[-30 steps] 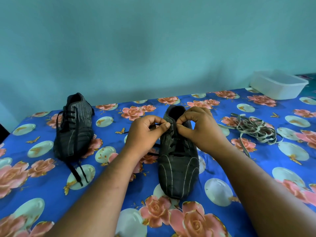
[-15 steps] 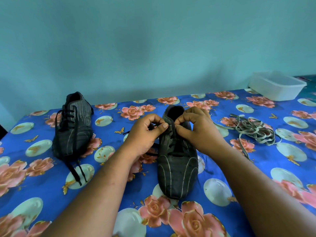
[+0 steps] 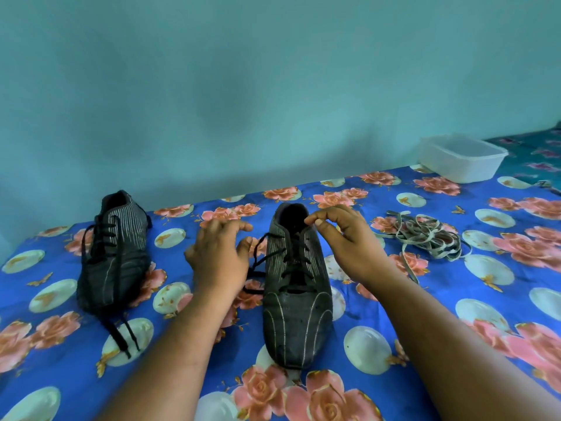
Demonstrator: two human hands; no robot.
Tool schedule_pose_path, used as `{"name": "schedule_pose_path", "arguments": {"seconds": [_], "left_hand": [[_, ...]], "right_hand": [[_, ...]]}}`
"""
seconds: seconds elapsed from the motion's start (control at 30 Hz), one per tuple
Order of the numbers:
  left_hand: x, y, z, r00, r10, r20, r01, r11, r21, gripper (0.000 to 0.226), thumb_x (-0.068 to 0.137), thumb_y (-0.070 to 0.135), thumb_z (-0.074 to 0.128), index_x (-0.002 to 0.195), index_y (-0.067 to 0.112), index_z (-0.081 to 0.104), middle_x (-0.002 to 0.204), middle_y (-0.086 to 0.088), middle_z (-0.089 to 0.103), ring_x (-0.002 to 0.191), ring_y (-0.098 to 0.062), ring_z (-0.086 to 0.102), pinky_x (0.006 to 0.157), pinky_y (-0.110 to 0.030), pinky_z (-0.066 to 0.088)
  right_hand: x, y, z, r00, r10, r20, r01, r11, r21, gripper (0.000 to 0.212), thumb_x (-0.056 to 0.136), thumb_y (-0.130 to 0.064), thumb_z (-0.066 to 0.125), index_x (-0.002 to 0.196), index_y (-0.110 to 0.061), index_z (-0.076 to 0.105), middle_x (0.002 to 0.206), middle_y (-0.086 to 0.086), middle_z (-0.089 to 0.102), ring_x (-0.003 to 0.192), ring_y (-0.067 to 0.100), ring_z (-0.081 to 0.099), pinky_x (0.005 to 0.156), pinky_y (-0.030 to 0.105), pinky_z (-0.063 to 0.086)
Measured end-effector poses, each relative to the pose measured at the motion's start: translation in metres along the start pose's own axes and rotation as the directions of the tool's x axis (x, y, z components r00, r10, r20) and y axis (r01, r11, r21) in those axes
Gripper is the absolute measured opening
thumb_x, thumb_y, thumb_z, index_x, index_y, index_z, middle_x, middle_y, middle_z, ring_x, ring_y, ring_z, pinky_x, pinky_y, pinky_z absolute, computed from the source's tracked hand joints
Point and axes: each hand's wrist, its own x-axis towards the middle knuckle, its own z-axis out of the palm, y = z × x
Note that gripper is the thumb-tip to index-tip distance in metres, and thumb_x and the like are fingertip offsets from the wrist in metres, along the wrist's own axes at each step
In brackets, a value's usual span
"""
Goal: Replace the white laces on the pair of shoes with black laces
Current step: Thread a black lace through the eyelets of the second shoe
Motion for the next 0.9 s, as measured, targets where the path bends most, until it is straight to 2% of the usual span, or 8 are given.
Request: {"name": "schedule_pose_path", "arguments": {"seconds": [0.1, 0.17, 0.23, 0.3, 0.43, 0.6, 0.7, 0.9], "left_hand": [[-0.005, 0.004, -0.004, 0.985, 0.158, -0.064, -0.167, 0.97, -0.178, 0.017, 0.089, 0.038, 0.07, 0.103, 0.029, 0.066, 0.103, 0.01, 0.065, 0.098, -0.021, 0.063, 0.08, -0.041, 0.045], [-0.013, 0.006, -0.006, 0.981, 0.192, 0.018, -0.177, 0.933, -0.314, 0.036, 0.087, 0.065, 0.057, 0.089, 0.029, 0.064, 0.077, 0.013, 0.064, 0.072, -0.009, 0.06, 0.068, -0.034, 0.045], [-0.019, 0.007, -0.006, 0.971, 0.226, 0.081, -0.193, 0.934, -0.299, 0.053, 0.084, 0.078, 0.047, 0.08, 0.027, 0.062, 0.065, 0.012, 0.062, 0.065, -0.008, 0.059, 0.067, -0.037, 0.044], [-0.02, 0.005, -0.005, 0.964, 0.247, 0.1, -0.205, 0.928, -0.31, 0.054, 0.083, 0.079, 0.049, 0.075, 0.027, 0.062, 0.062, 0.011, 0.06, 0.065, -0.011, 0.059, 0.069, -0.04, 0.046], [-0.022, 0.012, -0.012, 0.959, 0.205, 0.194, -0.046, 0.792, -0.609, 0.049, 0.09, 0.061, 0.065, 0.068, 0.018, 0.062, 0.054, 0.011, 0.047, 0.054, -0.008, 0.042, 0.056, -0.032, 0.038], [-0.025, 0.027, -0.027, 0.963, 0.214, 0.162, 0.016, 0.557, -0.83, 0.047, 0.092, 0.051, 0.067, 0.065, 0.013, 0.066, 0.054, 0.006, 0.048, 0.056, -0.01, 0.044, 0.057, -0.024, 0.038], [-0.028, 0.033, -0.034, 0.95, 0.285, 0.129, -0.023, 0.474, -0.88, 0.04, 0.092, 0.043, 0.062, 0.07, 0.012, 0.073, 0.063, 0.0, 0.065, 0.063, -0.012, 0.058, 0.067, -0.024, 0.047], [-0.021, 0.034, -0.023, 0.971, 0.236, 0.018, -0.121, 0.559, -0.821, 0.024, 0.103, 0.029, 0.05, 0.099, 0.031, 0.073, 0.104, 0.008, 0.071, 0.107, -0.009, 0.063, 0.094, -0.023, 0.046]], "right_hand": [[0.0, -0.003, -0.004, 0.999, 0.006, -0.034, -0.007, 1.0, -0.019, 0.018, 0.1, -0.023, 0.059, 0.098, -0.036, 0.072, 0.107, -0.024, 0.064, 0.119, 0.013, 0.053, 0.099, 0.026, 0.039], [0.0, -0.005, -0.005, 0.999, -0.014, -0.042, 0.012, 0.999, -0.044, 0.019, 0.1, -0.02, 0.062, 0.098, -0.037, 0.07, 0.106, -0.024, 0.064, 0.118, 0.012, 0.052, 0.097, 0.018, 0.035], [-0.001, -0.006, -0.005, 0.998, -0.058, -0.038, 0.055, 0.996, -0.072, 0.018, 0.098, -0.02, 0.064, 0.099, -0.037, 0.069, 0.105, -0.023, 0.065, 0.117, 0.013, 0.052, 0.097, 0.019, 0.036], [-0.003, -0.007, -0.004, 0.992, -0.125, -0.009, 0.124, 0.987, -0.104, 0.013, 0.095, -0.026, 0.064, 0.102, -0.034, 0.071, 0.106, -0.021, 0.064, 0.117, 0.013, 0.051, 0.101, 0.025, 0.038], [-0.007, -0.012, -0.002, 0.958, -0.26, 0.124, 0.278, 0.948, -0.154, 0.022, 0.087, -0.032, 0.071, 0.109, -0.031, 0.071, 0.104, -0.015, 0.061, 0.109, 0.017, 0.051, 0.101, 0.029, 0.039], [-0.012, -0.019, 0.011, 0.934, -0.29, 0.209, 0.341, 0.898, -0.278, 0.037, 0.081, -0.06, 0.069, 0.112, -0.04, 0.069, 0.097, -0.023, 0.051, 0.097, 0.012, 0.046, 0.088, 0.048, 0.046], [-0.013, -0.024, 0.016, 0.924, -0.346, 0.159, 0.38, 0.868, -0.319, 0.024, 0.086, -0.051, 0.062, 0.103, -0.038, 0.074, 0.089, -0.018, 0.06, 0.09, 0.012, 0.046, 0.081, 0.048, 0.046], [-0.011, -0.034, 0.005, 0.917, -0.398, 0.039, 0.399, 0.904, -0.153, 0.007, 0.088, -0.024, 0.076, 0.092, -0.03, 0.077, 0.084, -0.011, 0.069, 0.09, 0.012, 0.054, 0.087, 0.037, 0.046]]}}
